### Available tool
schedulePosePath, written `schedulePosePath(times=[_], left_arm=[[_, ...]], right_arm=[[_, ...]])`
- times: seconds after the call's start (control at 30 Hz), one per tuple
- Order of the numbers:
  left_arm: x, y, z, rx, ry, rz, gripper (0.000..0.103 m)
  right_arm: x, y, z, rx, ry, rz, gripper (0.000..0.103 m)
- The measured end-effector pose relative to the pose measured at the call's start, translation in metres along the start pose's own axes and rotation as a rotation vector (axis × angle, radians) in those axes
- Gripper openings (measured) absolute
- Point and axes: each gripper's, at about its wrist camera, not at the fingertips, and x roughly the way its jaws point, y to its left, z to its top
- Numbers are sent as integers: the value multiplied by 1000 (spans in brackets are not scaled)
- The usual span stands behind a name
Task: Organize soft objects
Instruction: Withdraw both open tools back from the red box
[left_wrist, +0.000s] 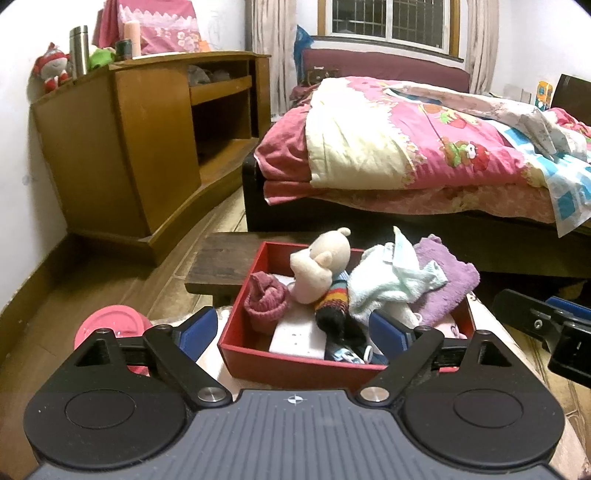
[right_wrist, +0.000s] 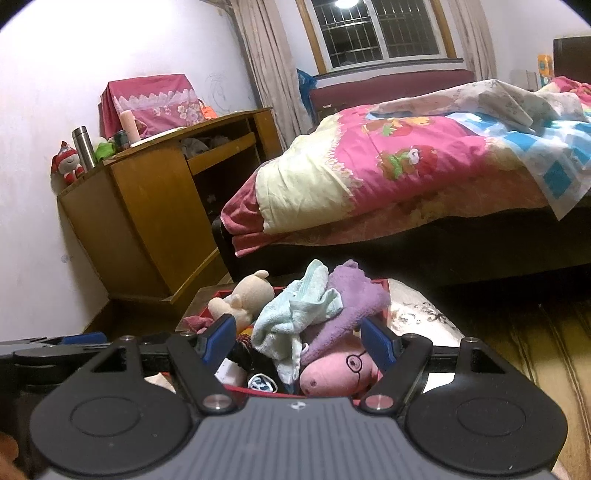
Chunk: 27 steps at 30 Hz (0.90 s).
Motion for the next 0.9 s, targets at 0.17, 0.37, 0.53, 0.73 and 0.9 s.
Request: schedulePosePath(times=[0.17, 0.37, 0.53, 0.73, 0.9], left_arm=[[-5, -2, -10, 4, 15, -11, 87], [-15, -2, -24, 7, 32, -21, 87], [-25, -3, -33, 17, 35, -28, 87], [-39, 2, -43, -10, 36, -43, 88], [-47, 4, -49, -22, 35, -55, 88]], right_arm=[[-12, -1, -8, 1, 1, 1, 52], [-26, 0, -17, 6, 2, 1, 52], [-41, -2, -21, 22, -11, 6, 52], [-56, 0, -30, 31, -17, 11, 52], [-61, 5, -37, 35, -6, 23, 52]])
